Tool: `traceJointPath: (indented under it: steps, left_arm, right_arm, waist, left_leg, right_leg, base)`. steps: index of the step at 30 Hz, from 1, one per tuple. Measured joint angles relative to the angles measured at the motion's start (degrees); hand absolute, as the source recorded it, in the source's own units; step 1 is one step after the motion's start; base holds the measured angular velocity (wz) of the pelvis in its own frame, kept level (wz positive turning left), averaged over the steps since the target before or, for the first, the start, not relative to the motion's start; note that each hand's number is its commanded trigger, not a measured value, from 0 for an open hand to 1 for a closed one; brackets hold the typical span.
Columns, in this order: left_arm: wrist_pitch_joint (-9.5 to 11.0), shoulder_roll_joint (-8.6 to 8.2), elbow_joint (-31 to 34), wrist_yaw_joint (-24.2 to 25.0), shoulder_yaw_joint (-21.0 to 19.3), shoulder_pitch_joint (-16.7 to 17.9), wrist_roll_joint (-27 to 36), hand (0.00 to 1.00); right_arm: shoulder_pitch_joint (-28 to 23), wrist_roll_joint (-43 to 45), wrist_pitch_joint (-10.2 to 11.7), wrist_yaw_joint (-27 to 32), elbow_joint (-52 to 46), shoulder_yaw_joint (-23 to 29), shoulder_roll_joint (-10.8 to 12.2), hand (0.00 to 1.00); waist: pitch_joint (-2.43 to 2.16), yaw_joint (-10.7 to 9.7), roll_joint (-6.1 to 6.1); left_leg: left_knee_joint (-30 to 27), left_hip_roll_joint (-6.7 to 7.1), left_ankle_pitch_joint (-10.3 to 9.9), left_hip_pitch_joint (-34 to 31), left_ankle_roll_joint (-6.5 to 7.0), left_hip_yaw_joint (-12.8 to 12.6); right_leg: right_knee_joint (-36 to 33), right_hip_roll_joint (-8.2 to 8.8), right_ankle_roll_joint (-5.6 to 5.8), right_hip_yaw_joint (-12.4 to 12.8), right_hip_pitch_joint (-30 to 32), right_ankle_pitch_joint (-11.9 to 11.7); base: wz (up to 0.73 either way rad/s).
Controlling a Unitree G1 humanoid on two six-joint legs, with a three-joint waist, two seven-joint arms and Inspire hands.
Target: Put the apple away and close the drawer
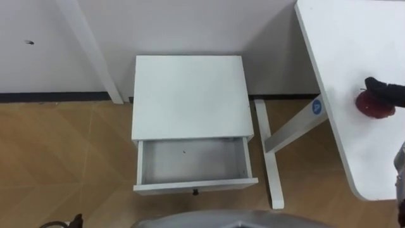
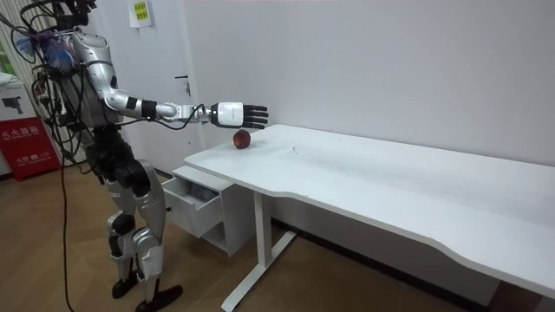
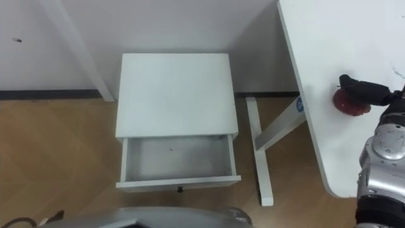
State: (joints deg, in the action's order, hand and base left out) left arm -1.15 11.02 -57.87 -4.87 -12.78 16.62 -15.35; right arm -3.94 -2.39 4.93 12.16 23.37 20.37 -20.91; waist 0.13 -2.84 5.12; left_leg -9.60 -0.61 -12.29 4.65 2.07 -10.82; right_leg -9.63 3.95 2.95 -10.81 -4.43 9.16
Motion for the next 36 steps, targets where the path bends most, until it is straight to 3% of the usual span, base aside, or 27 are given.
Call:
traceJointPath:
  steps: [5,20,21,22,23,25,36]
  left_arm:
    - [0.34,0.02,-0.02,0.01,0.01,0.56,0.04,0.00]
    - [0.26,0.56,-2.51,0.19,-0.35,0.78,0.10,0.00]
    - [0.27,0.71,-2.52,0.20,-0.44,0.70,0.10,0.00]
    - [0.28,0.80,-2.53,0.21,-0.46,0.71,0.10,0.00]
    - [0.28,0.90,-2.53,0.26,-0.46,0.72,0.10,0.00]
    - [0.28,1.07,-2.54,0.32,-0.49,0.71,0.10,0.00]
    - [0.25,1.43,-4.17,0.64,-0.52,0.63,-0.06,0.00]
  right_arm:
    - [0.02,0.72,0.00,-1.87,3.20,-1.04,-0.01,0.00]
    - [0.38,3.03,-0.65,-5.99,11.52,-1.10,-0.40,0.00]
    - [0.38,3.21,-0.65,-6.12,11.52,-1.10,-0.40,0.07]
    - [0.38,3.22,-0.65,-6.19,11.53,-1.10,-0.40,0.52]
    - [0.38,3.29,-0.65,-6.51,11.52,-1.13,-0.41,0.55]
    - [0.38,4.17,-0.65,-7.30,11.52,-1.15,-0.41,1.00]
    - [0.37,12.06,-0.63,-7.48,12.28,-1.16,-2.41,1.00]
  waist:
    - [-0.24,0.00,0.47]
    - [-0.04,0.10,0.26]
    - [-0.03,0.11,0.28]
    - [-0.02,0.13,0.28]
    - [0.01,0.17,0.24]
    - [0.01,0.14,0.25]
    - [-0.02,0.36,0.67]
  left_leg:
    - [-0.13,-0.01,-0.01,0.14,0.00,0.01]
    - [0.05,0.00,-0.01,0.52,0.00,0.01]
    - [0.05,-0.01,-0.01,0.57,0.00,0.02]
    - [0.05,-0.01,-0.01,0.68,0.00,0.03]
    - [0.10,0.00,-0.01,0.77,-0.01,0.03]
    - [0.11,0.01,-0.01,0.78,-0.01,0.03]
    - [0.09,-0.03,-0.02,0.88,-0.02,0.03]
  right_leg:
    - [-0.06,0.00,-0.01,-0.17,-0.50,-0.01]
    - [-0.02,-0.04,-0.08,-0.05,-0.85,-0.05]
    - [-0.02,-0.05,-0.08,-0.06,-0.91,-0.05]
    - [0.00,-0.05,-0.08,-0.06,-1.07,-0.05]
    - [0.00,-0.05,-0.08,-0.03,-1.12,-0.05]
    - [0.00,-0.05,-0.08,-0.03,-1.13,-0.05]
    - [0.00,-0.11,-0.08,-0.16,-1.21,-0.05]
  base:
    - [0.00]
    - [0.00]
    - [0.00]
    - [0.00]
    - [0.00]
    - [0.00]
    - [0.00]
